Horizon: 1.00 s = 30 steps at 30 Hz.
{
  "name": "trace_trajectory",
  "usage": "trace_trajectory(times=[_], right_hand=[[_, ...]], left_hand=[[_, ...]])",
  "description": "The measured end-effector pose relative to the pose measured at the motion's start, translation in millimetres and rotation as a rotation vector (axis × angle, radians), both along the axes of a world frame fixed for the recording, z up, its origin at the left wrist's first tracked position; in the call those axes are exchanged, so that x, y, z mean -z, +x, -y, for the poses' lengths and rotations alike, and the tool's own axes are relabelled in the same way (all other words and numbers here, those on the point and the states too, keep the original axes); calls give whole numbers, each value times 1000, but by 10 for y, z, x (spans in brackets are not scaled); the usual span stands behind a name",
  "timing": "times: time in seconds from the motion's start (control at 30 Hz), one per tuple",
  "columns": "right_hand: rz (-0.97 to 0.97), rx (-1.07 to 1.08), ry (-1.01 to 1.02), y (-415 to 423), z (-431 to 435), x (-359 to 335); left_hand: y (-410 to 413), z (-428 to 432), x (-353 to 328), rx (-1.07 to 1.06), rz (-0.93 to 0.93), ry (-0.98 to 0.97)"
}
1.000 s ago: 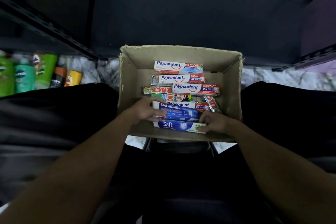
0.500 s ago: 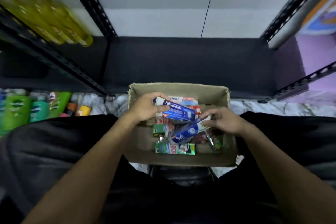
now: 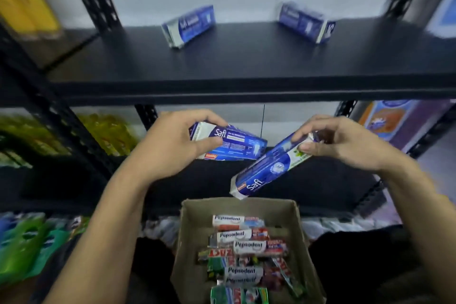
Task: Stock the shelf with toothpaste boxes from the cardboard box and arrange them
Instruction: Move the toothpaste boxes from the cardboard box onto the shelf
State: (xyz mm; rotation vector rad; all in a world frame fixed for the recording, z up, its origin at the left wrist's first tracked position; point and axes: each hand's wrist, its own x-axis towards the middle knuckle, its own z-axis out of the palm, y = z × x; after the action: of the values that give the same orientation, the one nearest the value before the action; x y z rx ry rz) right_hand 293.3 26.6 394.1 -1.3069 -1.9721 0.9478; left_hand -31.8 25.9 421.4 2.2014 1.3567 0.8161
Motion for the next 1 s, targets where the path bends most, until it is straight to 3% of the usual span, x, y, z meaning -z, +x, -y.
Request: trace_trajectory(times=[0.2, 0.4, 0.6, 0.63, 0.73, 0.8, 0.87, 1.0], right_hand=[[-249, 83, 145, 184, 206, -776], [-451, 278, 266, 414, 351, -1243], [-472, 598, 438, 801, 414, -1270], [-426, 683, 487, 888, 397, -1226], [-52, 991, 673, 1073, 311, -1035], [3, 1090, 722, 1069, 251, -882], [19, 1122, 674, 1063, 147, -736], [245, 1011, 489, 1106, -67, -543]], left_hand=[[37, 253, -851, -13, 74, 263], [238, 111, -1183, -92, 155, 470], [554, -431, -897, -215, -29, 625], [603, -539, -793, -235, -41, 624], [753, -776, -515, -270, 5, 576], [845, -872, -403, -275, -1, 518], [934, -923, -363, -245, -37, 443], [955, -980, -378, -140, -88, 246]])
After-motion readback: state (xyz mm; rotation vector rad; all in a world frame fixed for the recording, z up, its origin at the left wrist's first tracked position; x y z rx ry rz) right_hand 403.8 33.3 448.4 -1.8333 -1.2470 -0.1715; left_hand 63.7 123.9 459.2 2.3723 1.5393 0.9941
